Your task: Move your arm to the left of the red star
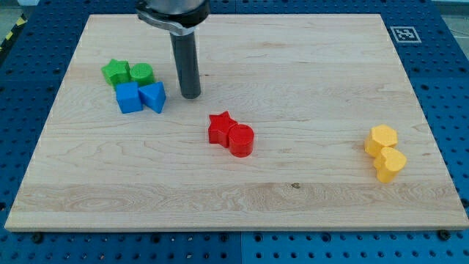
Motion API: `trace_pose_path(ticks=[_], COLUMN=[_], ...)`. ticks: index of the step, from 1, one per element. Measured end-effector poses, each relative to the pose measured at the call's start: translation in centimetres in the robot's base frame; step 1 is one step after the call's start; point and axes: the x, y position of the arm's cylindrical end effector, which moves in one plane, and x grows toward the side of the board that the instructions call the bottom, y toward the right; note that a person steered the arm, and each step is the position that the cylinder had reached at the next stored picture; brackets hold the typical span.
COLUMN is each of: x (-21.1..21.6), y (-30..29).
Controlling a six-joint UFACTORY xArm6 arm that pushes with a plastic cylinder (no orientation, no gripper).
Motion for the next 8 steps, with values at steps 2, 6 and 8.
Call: trace_pose_path(ticks=[2, 6, 8], x=[3.8, 3.2, 4.7], y=[0.4, -6.0, -2.5])
